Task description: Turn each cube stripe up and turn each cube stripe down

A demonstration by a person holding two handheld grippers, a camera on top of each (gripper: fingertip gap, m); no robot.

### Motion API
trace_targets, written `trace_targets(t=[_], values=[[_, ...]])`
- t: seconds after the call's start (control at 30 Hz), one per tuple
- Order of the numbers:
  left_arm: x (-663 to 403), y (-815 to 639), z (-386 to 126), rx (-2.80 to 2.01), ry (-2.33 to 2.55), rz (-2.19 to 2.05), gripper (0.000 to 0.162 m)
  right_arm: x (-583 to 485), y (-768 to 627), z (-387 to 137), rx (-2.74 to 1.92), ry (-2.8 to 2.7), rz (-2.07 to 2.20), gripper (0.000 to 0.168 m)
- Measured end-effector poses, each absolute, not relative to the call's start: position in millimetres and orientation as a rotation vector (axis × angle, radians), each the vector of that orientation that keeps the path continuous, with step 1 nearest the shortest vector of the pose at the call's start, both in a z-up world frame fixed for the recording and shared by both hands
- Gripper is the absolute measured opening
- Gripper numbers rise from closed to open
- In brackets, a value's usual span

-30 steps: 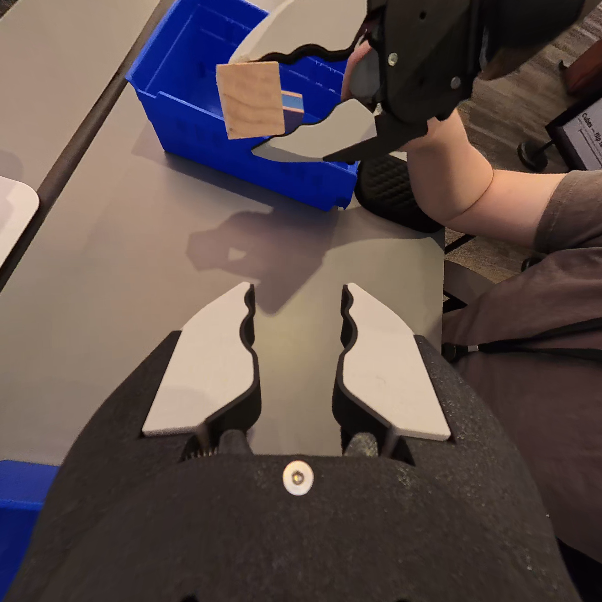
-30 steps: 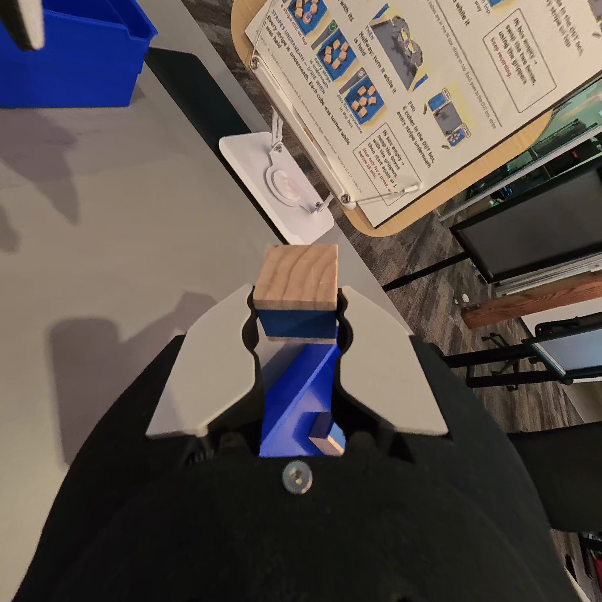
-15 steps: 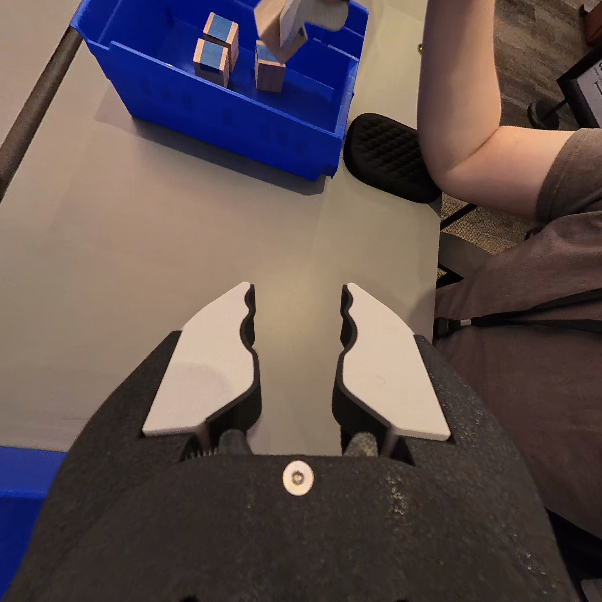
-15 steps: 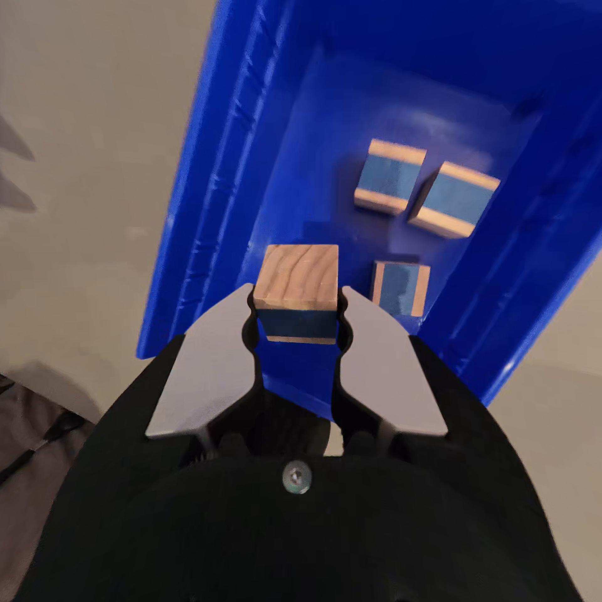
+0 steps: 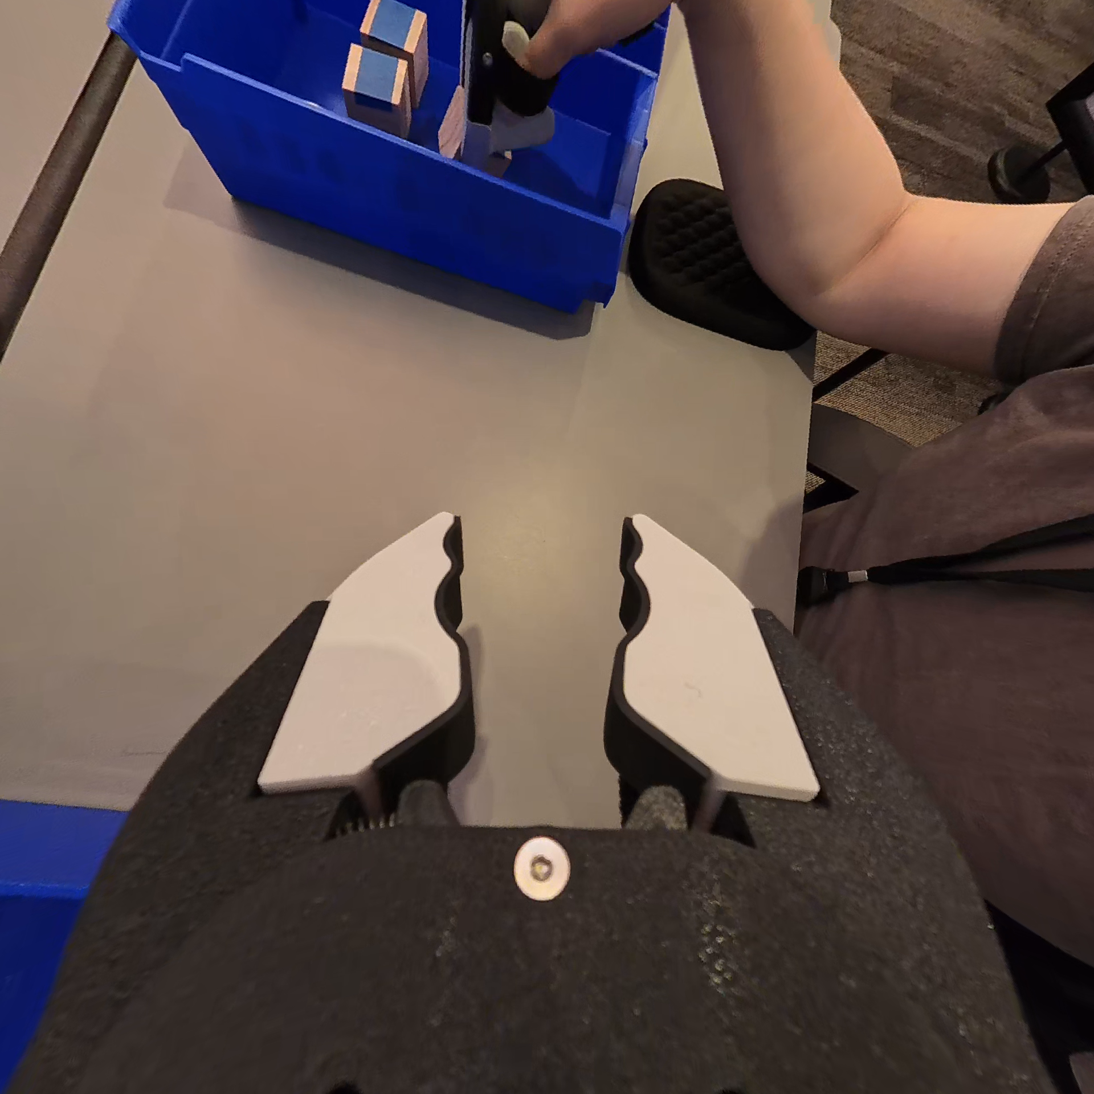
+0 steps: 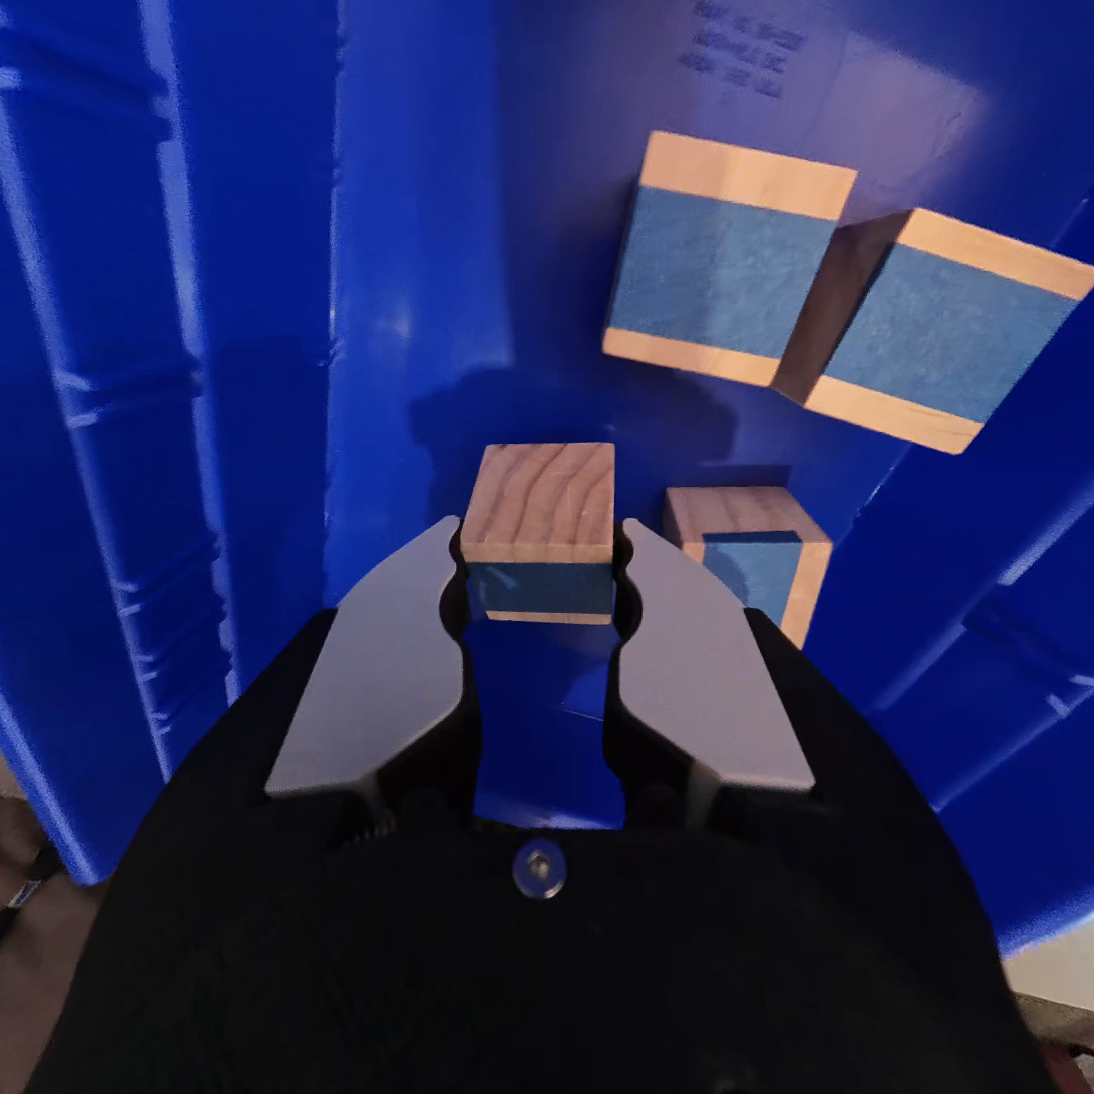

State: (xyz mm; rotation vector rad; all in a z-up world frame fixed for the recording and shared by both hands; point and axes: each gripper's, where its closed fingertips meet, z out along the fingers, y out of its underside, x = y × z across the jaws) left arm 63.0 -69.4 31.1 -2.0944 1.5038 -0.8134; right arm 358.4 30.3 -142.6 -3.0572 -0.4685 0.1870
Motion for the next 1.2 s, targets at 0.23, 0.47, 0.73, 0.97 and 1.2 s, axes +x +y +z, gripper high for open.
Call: trace_targets(t=[0.23,0.47,0.73,0.97,1.2], values=[[62.6,-70.6,30.4,-2.093,1.508,-0.798,0.052,365.3,38.1,-146.8,-3.043,-0.434,0.161,0.048],[63.2,-74.3,29.7,-2.097,1.520,-0.817,0.050,370.1,45.0,-141.3,-3.001,-0.436,0.108,0.052],[26.5,-42.2,51.3,-2.072,1.353,-0.651,0.042,360.9,51.7,-78.7,-2.744,-0.472,0.164,0.053],[-98.3,7.3,47.3,-1.966,1.281,0.019,0.047,348.2,53.8,-28.8,-2.506,-0.536,0.232,0.051],[-175.0,3.0,-55.8,-2.226,1.561,0.242,0.062,352.2,53.9,-46.9,-2.573,-0.570,0.202,0.053]])
